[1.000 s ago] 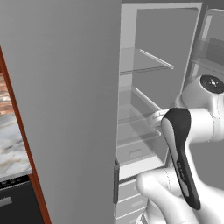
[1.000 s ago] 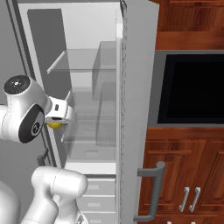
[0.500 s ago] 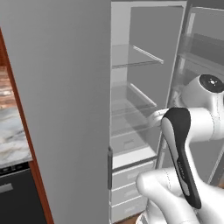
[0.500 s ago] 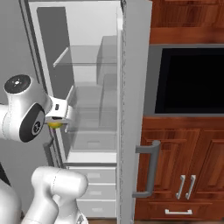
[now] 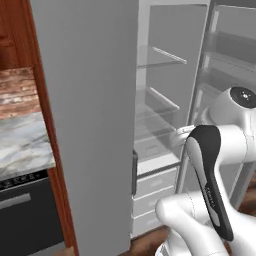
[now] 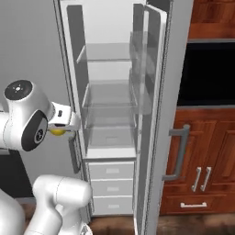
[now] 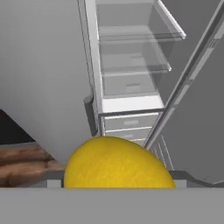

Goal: Grab the lemon and onion from the fridge, place them in the blender, close the lid, and turn on the blender to create a marinade.

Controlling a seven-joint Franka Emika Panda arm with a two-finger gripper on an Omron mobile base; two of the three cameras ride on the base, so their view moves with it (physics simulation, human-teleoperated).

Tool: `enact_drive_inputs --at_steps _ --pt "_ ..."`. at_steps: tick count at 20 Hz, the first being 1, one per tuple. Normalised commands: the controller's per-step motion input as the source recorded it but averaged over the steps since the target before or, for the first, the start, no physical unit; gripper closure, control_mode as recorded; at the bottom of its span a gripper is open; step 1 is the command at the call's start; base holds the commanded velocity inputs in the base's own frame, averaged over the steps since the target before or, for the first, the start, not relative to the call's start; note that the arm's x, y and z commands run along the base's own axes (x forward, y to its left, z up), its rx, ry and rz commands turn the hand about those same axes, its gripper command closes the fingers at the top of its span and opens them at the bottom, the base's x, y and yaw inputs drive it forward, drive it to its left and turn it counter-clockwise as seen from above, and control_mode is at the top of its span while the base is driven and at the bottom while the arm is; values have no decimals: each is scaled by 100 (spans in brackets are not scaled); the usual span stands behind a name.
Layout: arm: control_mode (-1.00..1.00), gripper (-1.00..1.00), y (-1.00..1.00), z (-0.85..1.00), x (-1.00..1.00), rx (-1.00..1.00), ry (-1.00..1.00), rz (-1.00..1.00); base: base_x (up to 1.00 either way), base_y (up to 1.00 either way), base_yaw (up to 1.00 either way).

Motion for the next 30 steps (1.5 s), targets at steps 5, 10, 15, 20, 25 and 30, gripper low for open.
enact_drive_inputs --at_steps 5,10,15,20,25,30 --pt "100 100 0 0 0 0 0 0 -14 53 -40" --pt "100 100 0 0 0 0 0 0 -22 2 -62" --pt "100 100 0 0 0 0 0 0 -31 0 -70" --pt "100 100 0 0 0 0 0 0 -28 0 -72" --pt "100 100 0 0 0 0 0 0 -34 0 -71" --pt "100 100 0 0 0 0 0 0 -34 0 -71"
